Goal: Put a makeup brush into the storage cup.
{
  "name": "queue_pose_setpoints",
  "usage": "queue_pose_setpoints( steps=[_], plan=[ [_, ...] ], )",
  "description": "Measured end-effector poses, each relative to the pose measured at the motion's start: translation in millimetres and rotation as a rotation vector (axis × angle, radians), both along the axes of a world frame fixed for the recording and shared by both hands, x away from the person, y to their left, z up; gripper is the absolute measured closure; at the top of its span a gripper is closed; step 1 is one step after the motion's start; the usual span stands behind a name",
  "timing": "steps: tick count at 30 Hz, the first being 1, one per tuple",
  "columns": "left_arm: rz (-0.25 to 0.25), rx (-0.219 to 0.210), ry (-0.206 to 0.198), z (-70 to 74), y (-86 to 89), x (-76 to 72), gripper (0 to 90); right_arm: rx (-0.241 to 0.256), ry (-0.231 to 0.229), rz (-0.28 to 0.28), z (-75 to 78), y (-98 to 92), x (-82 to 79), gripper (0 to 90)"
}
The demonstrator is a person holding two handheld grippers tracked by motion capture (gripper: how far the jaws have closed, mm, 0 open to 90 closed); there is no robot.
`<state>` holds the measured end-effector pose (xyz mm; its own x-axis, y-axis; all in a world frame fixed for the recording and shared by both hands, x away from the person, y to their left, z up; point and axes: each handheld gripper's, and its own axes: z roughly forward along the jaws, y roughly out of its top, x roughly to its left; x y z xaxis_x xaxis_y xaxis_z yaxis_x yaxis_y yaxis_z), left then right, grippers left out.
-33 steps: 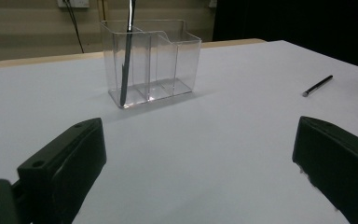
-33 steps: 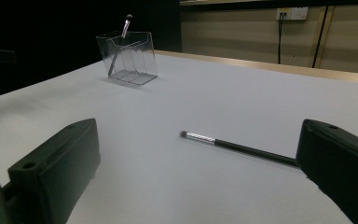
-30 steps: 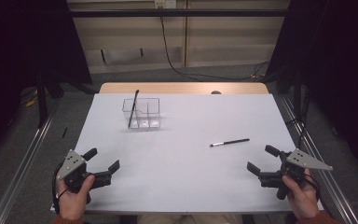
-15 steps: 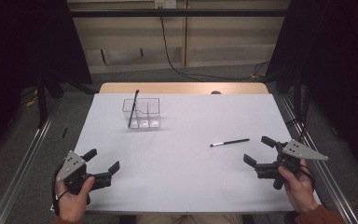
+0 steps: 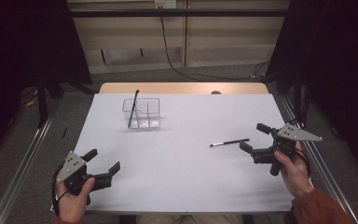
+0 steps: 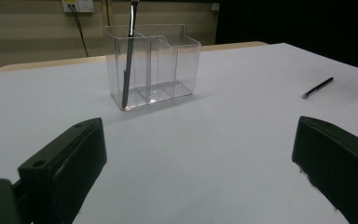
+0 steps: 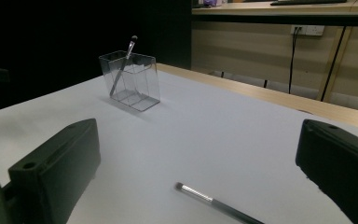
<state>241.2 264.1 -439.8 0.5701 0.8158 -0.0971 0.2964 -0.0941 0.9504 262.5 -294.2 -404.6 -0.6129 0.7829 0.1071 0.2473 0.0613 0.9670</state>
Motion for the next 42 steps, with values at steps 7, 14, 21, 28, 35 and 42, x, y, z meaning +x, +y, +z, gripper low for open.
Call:
queue_pose_setpoints(
  steps=[7, 14, 21, 28, 35, 42],
  plan=[
    [-0.001, -0.001, 0.013, -0.4, -0.5, 1.6, 3.0, -0.028, 0.001, -0.001, 7.1, 3.9, 20.3, 0.0],
    [-0.004, 0.005, 0.009, -0.7, -1.5, 3.1, 3.0, -0.053, 0.005, -0.029, 4.6, 6.4, 41.6, 0.0],
    [-0.005, 0.014, 0.014, -2.1, -0.5, 5.7, 3.0, -0.096, 0.020, -0.062, 1.9, 6.7, 60.7, 1.1],
    [0.000, 0.015, 0.010, -2.6, 2.2, 7.2, 3.3, -0.098, 0.048, -0.078, 5.0, 3.6, 81.0, 2.1],
    [-0.009, 0.024, 0.017, -3.8, 1.3, 8.8, 3.3, -0.122, 0.115, -0.050, 7.0, 4.3, 97.5, 0.1],
    [0.000, 0.020, 0.018, -3.9, 3.3, 9.5, 3.3, -0.164, 0.180, 0.021, 4.2, 8.6, 102.5, 0.3]
  ],
)
